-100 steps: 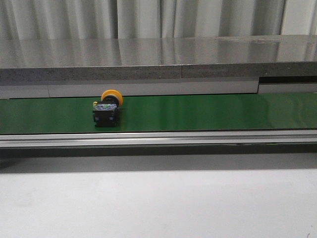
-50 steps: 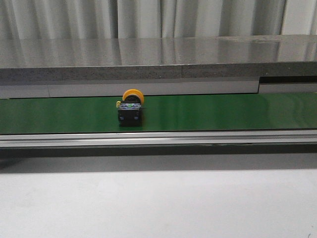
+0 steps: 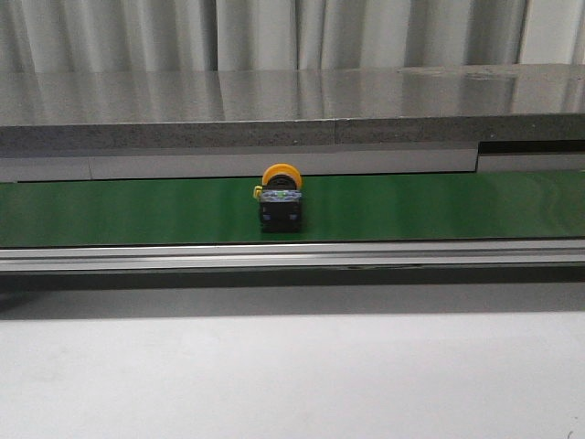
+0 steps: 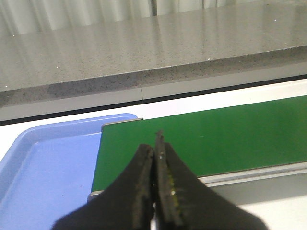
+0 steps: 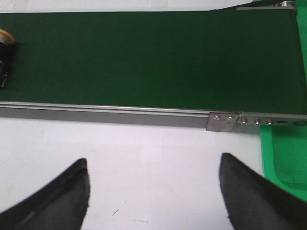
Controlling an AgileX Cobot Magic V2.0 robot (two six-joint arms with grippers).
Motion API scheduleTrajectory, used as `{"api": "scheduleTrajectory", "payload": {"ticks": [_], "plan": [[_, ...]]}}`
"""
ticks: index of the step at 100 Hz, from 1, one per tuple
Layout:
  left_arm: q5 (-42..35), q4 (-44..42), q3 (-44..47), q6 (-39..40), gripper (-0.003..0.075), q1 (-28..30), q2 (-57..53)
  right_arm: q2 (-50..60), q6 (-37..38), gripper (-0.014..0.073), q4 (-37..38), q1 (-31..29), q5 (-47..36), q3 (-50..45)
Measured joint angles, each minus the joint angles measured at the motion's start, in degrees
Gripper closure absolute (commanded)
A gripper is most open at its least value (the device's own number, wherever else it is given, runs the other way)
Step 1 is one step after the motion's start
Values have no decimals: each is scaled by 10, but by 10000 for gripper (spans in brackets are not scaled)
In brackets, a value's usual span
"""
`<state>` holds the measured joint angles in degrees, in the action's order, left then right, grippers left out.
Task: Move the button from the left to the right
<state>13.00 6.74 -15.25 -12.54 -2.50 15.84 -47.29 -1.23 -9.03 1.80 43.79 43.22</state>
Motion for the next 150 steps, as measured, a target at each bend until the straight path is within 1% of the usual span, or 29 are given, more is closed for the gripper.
{"api": "scheduleTrajectory", "payload": {"ticks": [10,26,44,58,83,113,131,150], "plan": [[0,0,0,0,739,0,0,0,0,-70,-6,0,-17,0],[0,0,0,0,739,0,0,-8,0,-70,-48,0,-44,0],[0,0,0,0,739,0,0,-65,0,-70,-67,9,-45,27],[0,0,0,0,739,0,0,-129,0,-70,-67,39,-56,55],[-1,0,0,0,739,0,0,-262,0,-70,-67,106,-109,108],[-1,0,0,0,739,0,0,-409,0,-70,-30,152,-126,194],[-1,0,0,0,739,0,0,-463,0,-70,-7,169,-127,227],[-1,0,0,0,739,0,0,-500,0,-68,8,170,-128,238]]}}
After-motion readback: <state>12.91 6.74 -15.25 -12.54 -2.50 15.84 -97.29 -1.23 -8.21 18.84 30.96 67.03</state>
